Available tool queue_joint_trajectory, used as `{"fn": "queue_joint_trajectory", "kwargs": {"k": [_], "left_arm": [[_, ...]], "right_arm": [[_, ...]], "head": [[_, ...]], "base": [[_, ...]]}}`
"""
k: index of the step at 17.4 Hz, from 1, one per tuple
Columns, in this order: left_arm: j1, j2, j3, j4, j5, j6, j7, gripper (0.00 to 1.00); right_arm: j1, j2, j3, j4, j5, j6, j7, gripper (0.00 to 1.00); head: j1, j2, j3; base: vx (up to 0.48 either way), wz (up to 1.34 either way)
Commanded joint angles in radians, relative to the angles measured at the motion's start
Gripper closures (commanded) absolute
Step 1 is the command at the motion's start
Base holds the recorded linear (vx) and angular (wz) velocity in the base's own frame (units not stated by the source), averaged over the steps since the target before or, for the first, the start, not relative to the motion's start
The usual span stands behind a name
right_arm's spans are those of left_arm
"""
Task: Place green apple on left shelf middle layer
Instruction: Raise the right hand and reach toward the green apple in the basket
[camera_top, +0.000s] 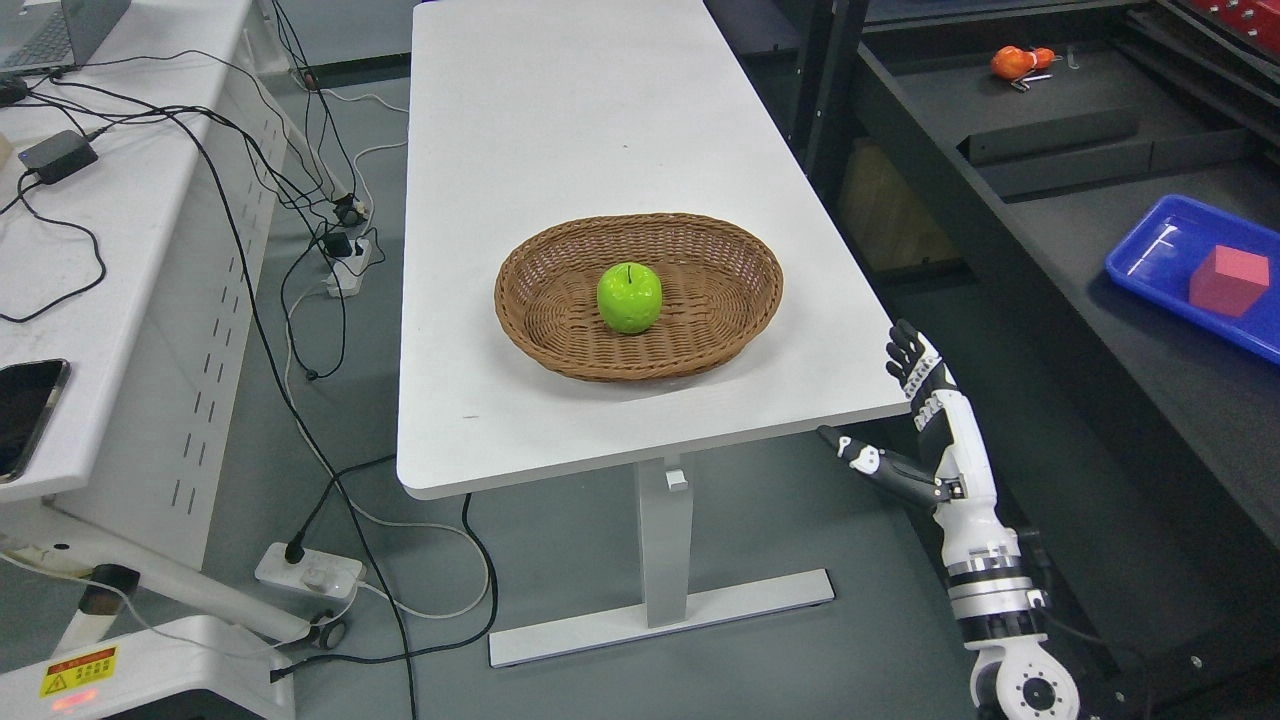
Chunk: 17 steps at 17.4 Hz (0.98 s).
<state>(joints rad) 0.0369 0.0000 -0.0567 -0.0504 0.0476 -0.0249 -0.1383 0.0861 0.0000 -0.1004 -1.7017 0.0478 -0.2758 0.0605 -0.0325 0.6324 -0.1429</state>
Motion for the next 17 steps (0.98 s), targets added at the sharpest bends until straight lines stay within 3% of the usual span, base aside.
{"fn": "queue_joint_trajectory", "kwargs": {"k": [1,8,9,10,11,17], "left_arm": [[0.0,0.017,0.0,0.0,0.0,0.0,0.0,0.0],[0.0,0.017,0.0,0.0,0.0,0.0,-0.001,0.0],[0.0,0.017,0.0,0.0,0.0,-0.001,0.0,0.0],[0.0,0.017,0.0,0.0,0.0,0.0,0.0,0.0],[0.0,0.017,0.0,0.0,0.0,0.0,-0.001,0.0],[0.0,0.017,0.0,0.0,0.0,-0.001,-0.001,0.0]], "right_arm": [[-0.005,-0.017,-0.015,-0.003,0.0,0.001,-0.002,0.0],[-0.017,-0.017,-0.033,-0.001,-0.005,-0.043,0.007,0.0],[-0.038,-0.073,0.002,-0.001,0.106,-0.043,0.015,0.0],[-0.058,-0.148,0.055,-0.001,0.323,-0.042,0.013,0.0],[-0.066,-0.17,0.062,-0.001,0.459,-0.03,0.013,0.0],[-0.202,-0.212,0.073,-0.007,0.449,-0.028,0.094,0.0]], "head": [[0.0,0.0,0.0],[0.0,0.0,0.0],[0.0,0.0,0.0],[0.0,0.0,0.0],[0.0,0.0,0.0],[0.0,0.0,0.0]], "base": [[0.0,0.0],[0.0,0.0],[0.004,-0.01],[0.004,-0.01],[0.021,-0.05],[0.055,-0.03]]}}
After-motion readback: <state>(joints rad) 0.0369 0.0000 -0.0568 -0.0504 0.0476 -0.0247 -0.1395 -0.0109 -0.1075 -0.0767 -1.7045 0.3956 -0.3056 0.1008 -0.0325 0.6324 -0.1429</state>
